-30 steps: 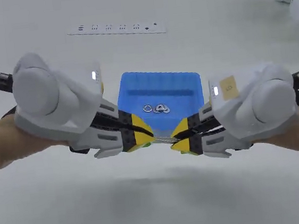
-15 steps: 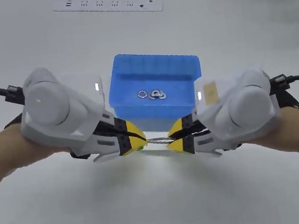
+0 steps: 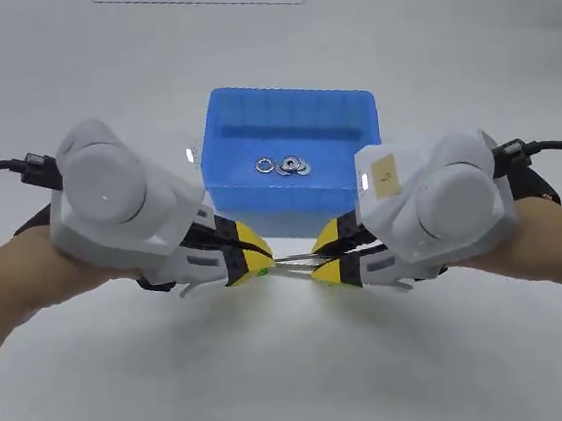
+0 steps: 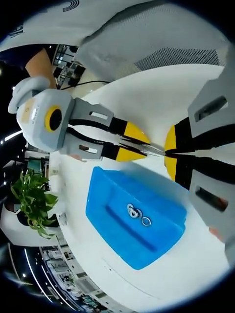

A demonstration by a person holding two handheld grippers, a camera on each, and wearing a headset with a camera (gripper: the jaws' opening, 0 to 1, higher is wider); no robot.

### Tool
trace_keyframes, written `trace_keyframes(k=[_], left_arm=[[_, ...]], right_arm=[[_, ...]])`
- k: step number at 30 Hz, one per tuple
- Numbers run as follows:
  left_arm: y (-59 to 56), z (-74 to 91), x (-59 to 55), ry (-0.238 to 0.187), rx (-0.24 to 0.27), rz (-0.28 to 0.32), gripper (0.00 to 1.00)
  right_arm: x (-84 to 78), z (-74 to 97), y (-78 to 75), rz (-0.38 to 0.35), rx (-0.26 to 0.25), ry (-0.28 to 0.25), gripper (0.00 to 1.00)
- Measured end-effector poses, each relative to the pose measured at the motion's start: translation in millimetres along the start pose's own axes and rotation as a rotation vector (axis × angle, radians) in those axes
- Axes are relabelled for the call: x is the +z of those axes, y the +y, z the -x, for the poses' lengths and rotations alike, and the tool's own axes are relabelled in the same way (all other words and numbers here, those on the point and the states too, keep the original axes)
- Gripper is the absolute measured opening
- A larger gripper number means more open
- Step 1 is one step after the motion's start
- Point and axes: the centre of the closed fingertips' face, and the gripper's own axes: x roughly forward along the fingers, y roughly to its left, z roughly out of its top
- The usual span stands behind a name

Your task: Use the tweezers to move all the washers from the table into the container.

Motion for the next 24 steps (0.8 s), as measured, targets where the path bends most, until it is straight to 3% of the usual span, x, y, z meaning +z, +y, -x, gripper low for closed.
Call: trace_keyframes(k=[2, 4, 14, 16, 17, 18, 21, 24], left_arm=[[-1.7, 0.1, -1.2, 0.009, 0.0, 0.002, 0.05], [-5.7, 1.5, -8.0, 0.064, -0.015, -0.014, 0.05], [-9.7, 14.0, -5.0, 0.048, 0.024, 0.027, 0.09], [-3.2, 19.2, -4.2, 0.035, 0.075, 0.045, 0.11], [0.7, 23.9, -2.7, 0.02, 0.101, 0.054, 0.12], [1.0, 27.1, -1.3, 0.01, 0.107, 0.061, 0.12], [7.9, 42.8, 1.8, -0.029, 0.172, 0.104, 0.15], [3.3, 55.0, 8.6, -0.086, 0.184, 0.117, 0.18]], right_arm=[[-0.1, 0.2, -0.1, 0.0, -0.002, 0.0, 0.11], [-0.3, 0.3, -0.5, 0.0, -0.003, 0.0, 0.11], [-1.9, 1.4, -2.0, -0.045, -0.023, 0.017, 0.14], [-4.5, 3.7, -2.9, -0.064, -0.035, 0.026, 0.15], [-4.0, 9.4, -4.9, -0.059, -0.066, 0.021, 0.15], [0.4, 14.0, -6.6, -0.057, -0.089, -0.003, 0.15], [14.0, 38.3, -5.7, -0.149, -0.141, -0.101, 0.15], [11.6, 59.9, -6.4, -0.179, -0.214, -0.128, 0.15]])
